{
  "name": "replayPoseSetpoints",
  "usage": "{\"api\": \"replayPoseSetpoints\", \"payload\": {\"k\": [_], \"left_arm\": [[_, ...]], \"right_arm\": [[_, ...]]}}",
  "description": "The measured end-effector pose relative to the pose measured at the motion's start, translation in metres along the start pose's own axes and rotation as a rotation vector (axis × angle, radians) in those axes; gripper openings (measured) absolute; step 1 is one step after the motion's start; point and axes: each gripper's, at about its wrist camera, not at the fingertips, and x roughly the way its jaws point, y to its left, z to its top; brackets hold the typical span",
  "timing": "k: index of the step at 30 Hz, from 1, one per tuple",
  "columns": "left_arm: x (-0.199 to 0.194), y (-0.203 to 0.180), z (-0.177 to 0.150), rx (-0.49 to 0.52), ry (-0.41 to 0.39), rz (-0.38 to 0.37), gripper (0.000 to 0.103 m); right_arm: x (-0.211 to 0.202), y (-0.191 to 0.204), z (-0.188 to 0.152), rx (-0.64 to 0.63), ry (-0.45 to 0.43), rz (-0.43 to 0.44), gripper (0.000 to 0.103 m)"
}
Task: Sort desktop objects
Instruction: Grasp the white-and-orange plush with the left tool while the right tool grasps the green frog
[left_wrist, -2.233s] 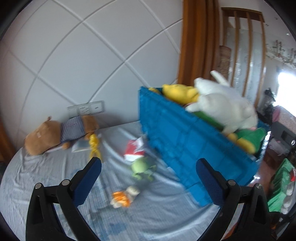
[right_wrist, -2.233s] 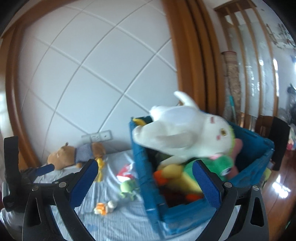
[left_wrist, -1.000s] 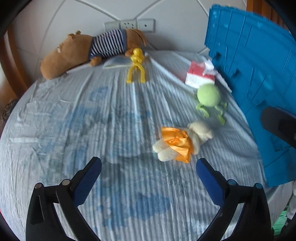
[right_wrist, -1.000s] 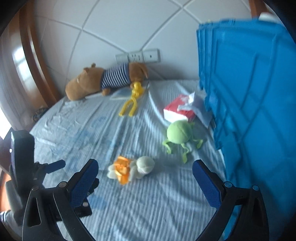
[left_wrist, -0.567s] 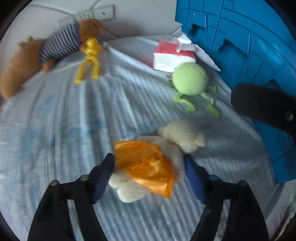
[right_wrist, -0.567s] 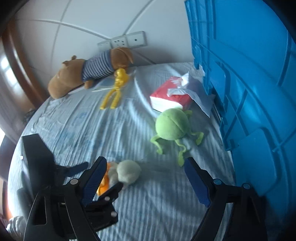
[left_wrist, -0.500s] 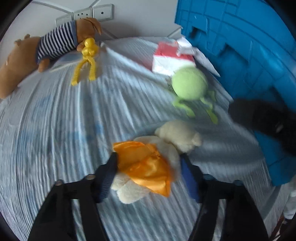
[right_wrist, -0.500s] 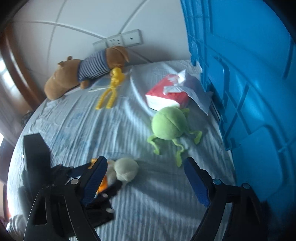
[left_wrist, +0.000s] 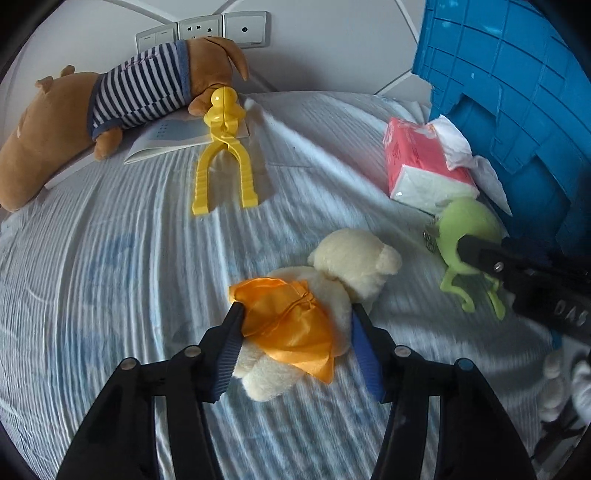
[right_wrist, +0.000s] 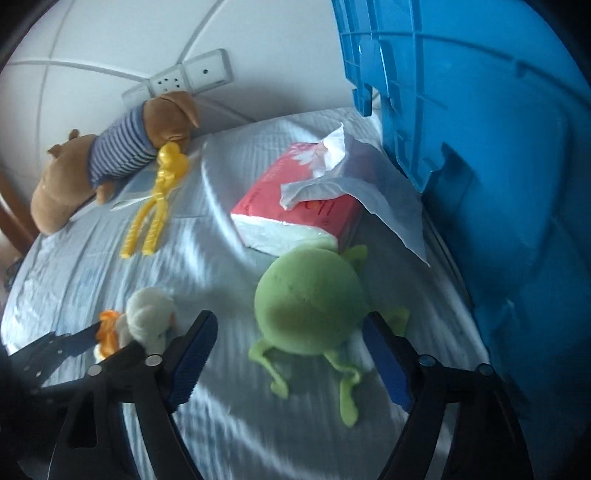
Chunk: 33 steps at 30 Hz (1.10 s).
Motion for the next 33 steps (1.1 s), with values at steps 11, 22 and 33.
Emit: {"api": "replayPoseSetpoints", "payload": {"k": [11,22,33], "left_arm": [[0.009,-0.006,0.015,-0.015,-0.025,-0.021,0.047],[-0.065,0.002,0.005,-0.035,-0.091,-0.026,0.047],[-0.152,0.018,-0.008,-0.046,-0.165,0.001,0.047]], "right_arm": [[0.029,-0.009,0.001,0.023,0.027,-0.045,0.064],[-0.028,0.018,-0.009,-0.019,-0.010,0.034,0.064],[-0.117,0.065,-0.015,-0.075,-0.116,0.055,0.064]]}}
